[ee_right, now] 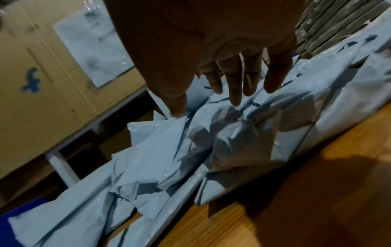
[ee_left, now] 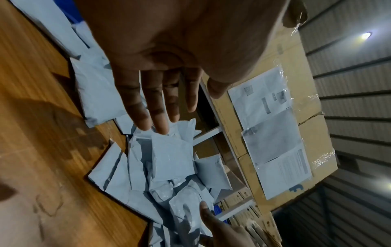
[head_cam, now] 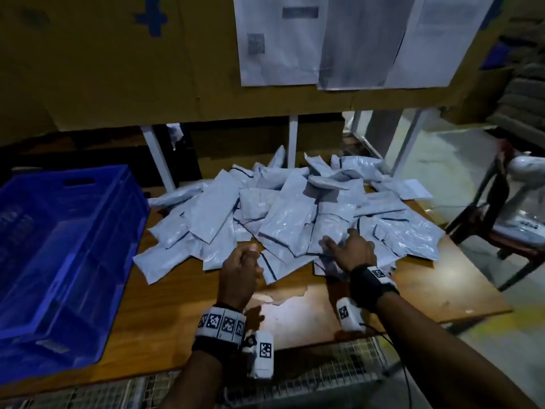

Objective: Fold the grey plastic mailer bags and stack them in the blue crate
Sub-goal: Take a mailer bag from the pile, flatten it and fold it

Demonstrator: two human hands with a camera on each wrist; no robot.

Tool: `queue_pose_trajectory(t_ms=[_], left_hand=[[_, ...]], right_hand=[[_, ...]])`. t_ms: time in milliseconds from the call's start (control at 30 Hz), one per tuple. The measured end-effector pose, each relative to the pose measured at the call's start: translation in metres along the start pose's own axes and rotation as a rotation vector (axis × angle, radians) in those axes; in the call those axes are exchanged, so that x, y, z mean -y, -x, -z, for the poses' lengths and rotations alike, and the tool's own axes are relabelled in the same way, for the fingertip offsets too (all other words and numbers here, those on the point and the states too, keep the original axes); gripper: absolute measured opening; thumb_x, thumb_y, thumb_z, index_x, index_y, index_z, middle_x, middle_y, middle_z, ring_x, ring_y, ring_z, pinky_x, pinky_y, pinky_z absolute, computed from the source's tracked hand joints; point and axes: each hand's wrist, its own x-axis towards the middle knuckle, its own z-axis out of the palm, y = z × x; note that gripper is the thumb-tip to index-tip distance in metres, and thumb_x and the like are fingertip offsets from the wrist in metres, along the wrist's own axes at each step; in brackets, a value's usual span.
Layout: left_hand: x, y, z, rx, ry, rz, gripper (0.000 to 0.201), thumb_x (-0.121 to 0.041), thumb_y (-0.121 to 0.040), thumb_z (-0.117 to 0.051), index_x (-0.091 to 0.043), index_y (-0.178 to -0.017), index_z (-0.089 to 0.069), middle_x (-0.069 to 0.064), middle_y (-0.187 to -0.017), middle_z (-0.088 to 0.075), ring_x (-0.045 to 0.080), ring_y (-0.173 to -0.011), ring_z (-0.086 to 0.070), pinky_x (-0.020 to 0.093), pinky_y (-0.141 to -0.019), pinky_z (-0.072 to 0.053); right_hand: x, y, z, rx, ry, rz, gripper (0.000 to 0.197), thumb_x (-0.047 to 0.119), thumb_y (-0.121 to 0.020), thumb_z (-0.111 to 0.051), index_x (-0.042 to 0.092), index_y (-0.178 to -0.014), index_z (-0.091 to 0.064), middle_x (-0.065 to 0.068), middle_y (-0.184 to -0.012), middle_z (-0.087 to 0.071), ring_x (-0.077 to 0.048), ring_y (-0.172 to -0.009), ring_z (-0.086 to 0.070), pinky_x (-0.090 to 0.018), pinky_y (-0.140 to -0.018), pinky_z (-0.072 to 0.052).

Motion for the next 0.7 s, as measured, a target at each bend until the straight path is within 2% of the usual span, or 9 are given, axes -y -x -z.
queue_pose_trajectory(t_ms=[133, 200, 267, 333, 367, 433, 500, 600, 700], left_hand=[[0.009, -0.026, -0.002, 0.062, -0.034, 0.025, 0.031, -0.050, -0.094, -0.057, -0.023, -0.098, -0.070, 0.004, -0.087, -0.073, 0.013, -0.072, -0.072, 0.050, -0.077, -0.059], [0.013, -0.031, -0.003, 0.090, -0.034, 0.034, 0.029, -0.048, -0.095, -0.058, -0.023, -0.099, -0.070, 0.003, -0.089, -0.073, 0.011, -0.073, -0.072, 0.050, -0.079, -0.059], [0.018, -0.037, -0.002, 0.098, -0.051, 0.009, 0.025, -0.046, -0.098, -0.059, -0.023, -0.102, -0.069, 0.002, -0.092, -0.074, 0.008, -0.074, -0.072, 0.048, -0.079, -0.059], [0.020, -0.041, -0.002, 0.101, -0.068, -0.005, 0.020, -0.042, -0.102, -0.058, -0.025, -0.105, -0.068, 0.000, -0.095, -0.074, 0.009, -0.078, -0.072, 0.047, -0.079, -0.060], [0.021, -0.041, -0.002, 0.096, -0.073, -0.004, 0.020, -0.043, -0.102, -0.057, -0.027, -0.106, -0.068, -0.001, -0.096, -0.074, 0.011, -0.080, -0.072, 0.047, -0.079, -0.060], [0.023, -0.039, -0.005, 0.076, -0.106, -0.010, 0.023, -0.047, -0.101, -0.058, -0.028, -0.107, -0.068, -0.003, -0.097, -0.075, 0.014, -0.082, -0.073, 0.048, -0.079, -0.061], [0.022, -0.032, -0.010, 0.061, -0.124, -0.011, 0.021, -0.044, -0.102, -0.058, -0.026, -0.107, -0.068, 0.000, -0.096, -0.075, 0.017, -0.082, -0.073, 0.047, -0.078, -0.060], [0.022, -0.023, -0.021, 0.092, -0.161, -0.002, 0.025, -0.048, -0.101, -0.058, -0.026, -0.109, -0.067, 0.000, -0.097, -0.074, 0.015, -0.080, -0.073, 0.046, -0.077, -0.060], [0.020, -0.011, -0.026, 0.117, -0.196, -0.024, 0.030, -0.055, -0.097, -0.059, -0.029, -0.111, -0.067, 0.003, -0.102, -0.074, 0.012, -0.079, -0.073, 0.042, -0.073, -0.060]], right_hand=[[0.002, -0.011, -0.011, -0.014, -0.029, -0.103, 0.081, 0.071, -0.081, -0.068, 0.016, -0.138, -0.052, -0.013, -0.119, -0.070, -0.041, -0.122, -0.054, -0.047, -0.093, -0.051], [0.001, -0.014, -0.007, -0.061, -0.096, -0.109, 0.069, 0.053, -0.082, -0.074, 0.018, -0.139, -0.056, -0.011, -0.120, -0.072, -0.039, -0.120, -0.059, -0.044, -0.094, -0.051], [-0.002, -0.019, 0.000, -0.147, -0.142, -0.073, 0.052, 0.034, -0.087, -0.072, 0.019, -0.135, -0.060, -0.011, -0.120, -0.072, -0.038, -0.114, -0.063, -0.041, -0.089, -0.052], [-0.008, -0.022, 0.007, -0.182, -0.171, -0.050, 0.046, 0.035, -0.088, -0.070, 0.020, -0.131, -0.062, -0.009, -0.118, -0.073, -0.036, -0.110, -0.065, -0.039, -0.084, -0.052], [-0.011, -0.024, 0.008, -0.164, -0.174, -0.043, 0.051, 0.042, -0.087, -0.073, 0.020, -0.132, -0.060, -0.007, -0.117, -0.072, -0.035, -0.110, -0.066, -0.039, -0.083, -0.051], [-0.013, -0.026, 0.006, -0.053, -0.147, -0.071, 0.077, 0.061, -0.078, -0.077, 0.016, -0.136, -0.054, -0.010, -0.117, -0.070, -0.036, -0.112, -0.065, -0.039, -0.083, -0.051], [-0.014, -0.029, -0.003, 0.044, -0.160, -0.122, 0.097, 0.071, -0.067, -0.080, 0.017, -0.141, -0.047, -0.013, -0.117, -0.069, -0.037, -0.113, -0.064, -0.041, -0.086, -0.054], [-0.013, -0.030, -0.010, 0.071, -0.256, -0.176, 0.100, 0.068, -0.059, -0.085, 0.022, -0.140, -0.049, -0.007, -0.110, -0.072, -0.033, -0.107, -0.066, -0.044, -0.087, -0.058], [-0.007, -0.027, 0.000, 0.035, -0.359, -0.151, 0.090, 0.048, -0.065, -0.093, 0.021, -0.141, -0.052, -0.008, -0.120, -0.071, -0.032, -0.119, -0.063, -0.046, -0.099, -0.053]])
